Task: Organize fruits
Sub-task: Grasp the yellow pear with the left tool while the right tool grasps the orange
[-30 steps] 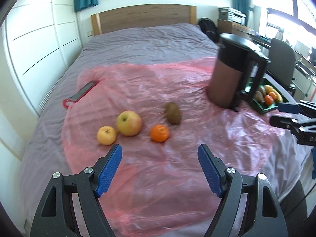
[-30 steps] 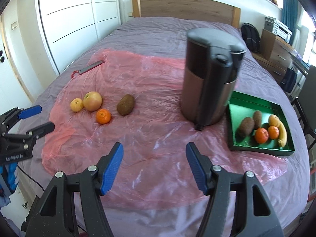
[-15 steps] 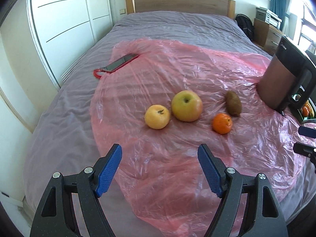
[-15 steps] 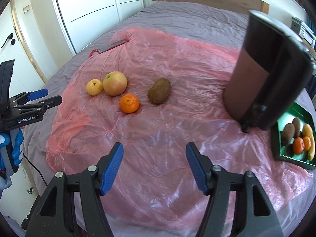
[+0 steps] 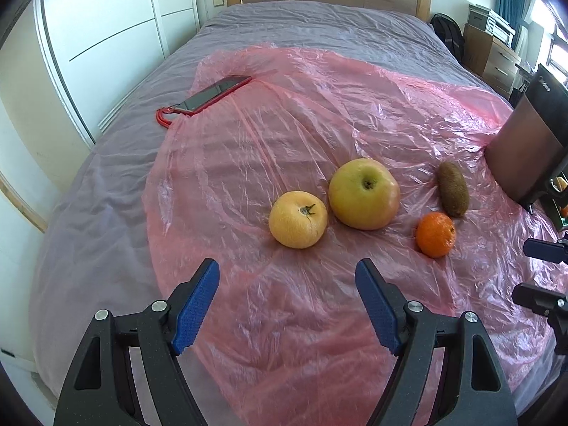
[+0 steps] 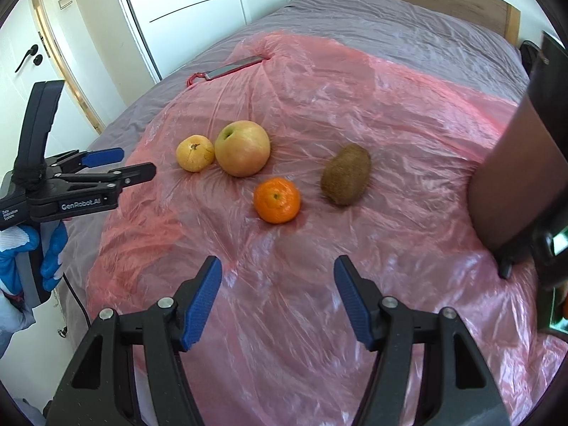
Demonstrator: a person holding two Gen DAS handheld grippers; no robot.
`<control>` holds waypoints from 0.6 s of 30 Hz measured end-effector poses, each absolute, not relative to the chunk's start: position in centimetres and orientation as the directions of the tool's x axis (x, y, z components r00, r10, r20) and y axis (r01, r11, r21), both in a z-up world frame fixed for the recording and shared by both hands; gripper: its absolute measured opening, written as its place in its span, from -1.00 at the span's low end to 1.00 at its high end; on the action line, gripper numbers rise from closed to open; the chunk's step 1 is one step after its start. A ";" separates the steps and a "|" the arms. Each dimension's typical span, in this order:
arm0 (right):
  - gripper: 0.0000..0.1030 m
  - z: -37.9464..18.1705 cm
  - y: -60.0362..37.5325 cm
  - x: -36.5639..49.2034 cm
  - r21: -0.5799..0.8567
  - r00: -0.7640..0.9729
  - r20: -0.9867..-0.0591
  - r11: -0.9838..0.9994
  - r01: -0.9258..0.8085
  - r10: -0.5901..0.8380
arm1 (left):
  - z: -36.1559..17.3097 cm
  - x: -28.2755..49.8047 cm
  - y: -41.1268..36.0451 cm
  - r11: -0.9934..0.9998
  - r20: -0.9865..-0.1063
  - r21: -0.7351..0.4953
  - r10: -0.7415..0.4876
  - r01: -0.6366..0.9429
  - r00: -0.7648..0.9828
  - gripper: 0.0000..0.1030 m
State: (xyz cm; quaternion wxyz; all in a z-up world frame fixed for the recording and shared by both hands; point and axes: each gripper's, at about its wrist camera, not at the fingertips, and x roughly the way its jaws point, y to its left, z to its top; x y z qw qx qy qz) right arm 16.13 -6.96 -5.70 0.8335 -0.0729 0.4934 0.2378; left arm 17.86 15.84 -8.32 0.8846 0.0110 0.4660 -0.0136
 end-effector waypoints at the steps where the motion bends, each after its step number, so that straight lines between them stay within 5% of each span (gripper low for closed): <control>1: 0.92 -5.9 -6.6 16.5 0.115 0.397 -0.858 0.874 -0.473 0.327 | -8.6 18.4 15.9 0.999 -0.828 0.006 -0.015 0.035 0.561 0.44; 18: 0.92 -9.8 -4.0 21.9 0.172 0.357 -0.856 0.856 -0.487 0.375 | -12.7 23.4 15.7 0.998 -0.850 -0.004 -0.036 0.062 0.526 0.43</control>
